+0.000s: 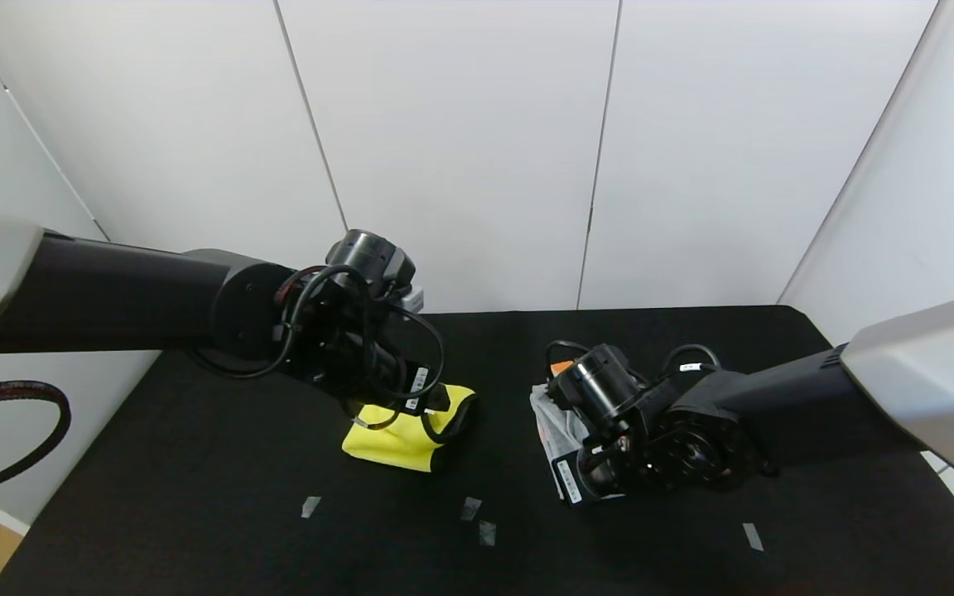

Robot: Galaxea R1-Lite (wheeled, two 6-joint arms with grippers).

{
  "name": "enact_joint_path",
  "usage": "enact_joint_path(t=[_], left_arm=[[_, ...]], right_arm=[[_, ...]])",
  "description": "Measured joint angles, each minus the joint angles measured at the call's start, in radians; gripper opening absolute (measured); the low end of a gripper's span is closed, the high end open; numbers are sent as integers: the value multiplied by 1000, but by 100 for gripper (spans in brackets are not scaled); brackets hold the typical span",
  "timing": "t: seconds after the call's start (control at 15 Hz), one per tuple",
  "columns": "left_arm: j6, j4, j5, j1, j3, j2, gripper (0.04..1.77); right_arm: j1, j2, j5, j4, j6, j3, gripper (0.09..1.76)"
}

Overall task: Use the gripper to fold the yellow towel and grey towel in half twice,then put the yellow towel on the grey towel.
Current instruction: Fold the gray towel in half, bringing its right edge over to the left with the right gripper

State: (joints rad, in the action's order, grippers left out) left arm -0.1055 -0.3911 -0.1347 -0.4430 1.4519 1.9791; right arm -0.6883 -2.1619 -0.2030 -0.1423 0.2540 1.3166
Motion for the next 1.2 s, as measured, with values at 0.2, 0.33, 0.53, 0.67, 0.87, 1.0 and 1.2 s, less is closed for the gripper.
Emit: enact_joint_path(t=[0.2,0.33,0.53,0.67,0.87,1.0,1.2], left_arm=[[1,0,0,1,2,2,172],[1,0,0,1,3,3,172],[1,0,0,1,5,5,172],[1,0,0,1,5,6,172],[1,1,0,1,4,6,172],[1,1,0,0,3,6,172],[0,1,2,-1,3,8,172]], right_arm=[[-2,34,70,-7,19,-3,124],[-1,68,80,-13,29,-4,135],[-1,127,82,-13,34,-10,146],[11,160,81,-13,39,-11,151],[53,188,79,-12,37,-13,158],[93,189,68,-6,33,-12,161],[156,174,62,-2,32,-9,164]])
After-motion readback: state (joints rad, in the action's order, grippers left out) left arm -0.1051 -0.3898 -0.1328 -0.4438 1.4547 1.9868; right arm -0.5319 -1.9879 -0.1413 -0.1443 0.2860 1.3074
